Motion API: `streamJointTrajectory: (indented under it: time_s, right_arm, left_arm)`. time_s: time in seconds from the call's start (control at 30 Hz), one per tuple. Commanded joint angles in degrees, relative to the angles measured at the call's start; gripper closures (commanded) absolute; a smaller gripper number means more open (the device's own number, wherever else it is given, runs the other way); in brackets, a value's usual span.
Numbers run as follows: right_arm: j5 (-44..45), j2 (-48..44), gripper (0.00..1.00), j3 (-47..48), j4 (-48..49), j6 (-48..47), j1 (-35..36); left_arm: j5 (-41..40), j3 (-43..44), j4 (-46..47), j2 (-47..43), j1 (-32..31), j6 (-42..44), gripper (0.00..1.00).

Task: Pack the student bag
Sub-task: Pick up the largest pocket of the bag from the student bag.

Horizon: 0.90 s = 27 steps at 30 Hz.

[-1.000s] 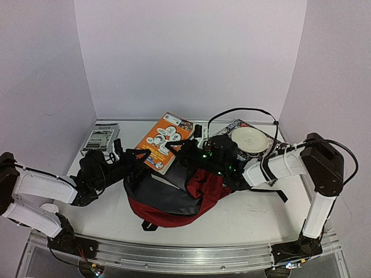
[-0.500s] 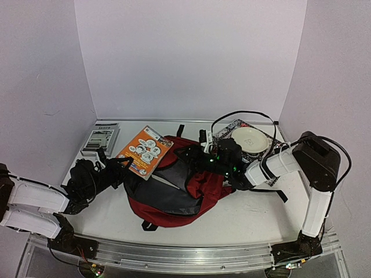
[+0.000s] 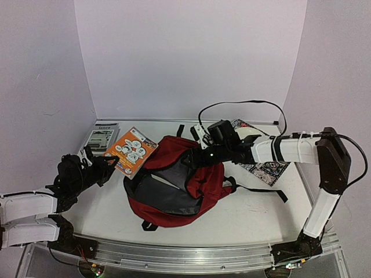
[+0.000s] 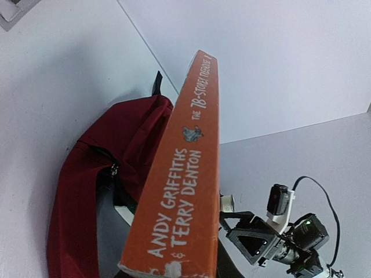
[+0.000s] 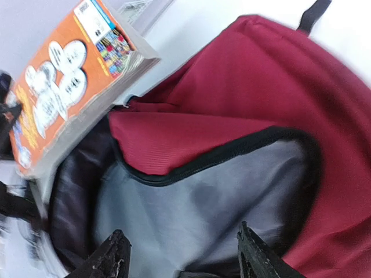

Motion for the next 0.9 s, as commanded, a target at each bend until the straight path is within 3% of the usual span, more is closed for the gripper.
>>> streamJointTrajectory:
  time_s: [0.0,0.3,0.63,0.77,0.8,0.87]
  right_arm:
    - [8.2,-0.9,0.35,7.4,-20.5,-14.8,0.0]
    - [11.6,6.9,0.25,17.7,-27.6,-21.5,-0.9]
    - [9.3,14.9,0.13,24.4,-28.3,-22.6,-2.4]
    - [5.4,15.8,0.18,25.9,-28.5,-22.6,-2.6]
    - [4.4,15.7,0.24,26.3,-28.6,-22.5,-2.6]
    - [3.1,15.3,0.44,26.8,-28.8,-22.2,-2.6]
  left_arm:
    - [9.4,5.1,1.4,-0.4,3.7,1.5,1.00]
    - [18.6,7.4,-1.8,-2.3,9.2,2.2,1.00]
    - [26.4,8.6,-4.8,-6.0,9.5,1.4,1.00]
    - [28.5,8.4,-7.0,-8.1,9.5,1.9,1.00]
    - [29.1,8.3,-7.3,-8.4,9.5,1.9,1.00]
    - [30.9,8.3,-7.6,-8.6,9.4,1.7,1.00]
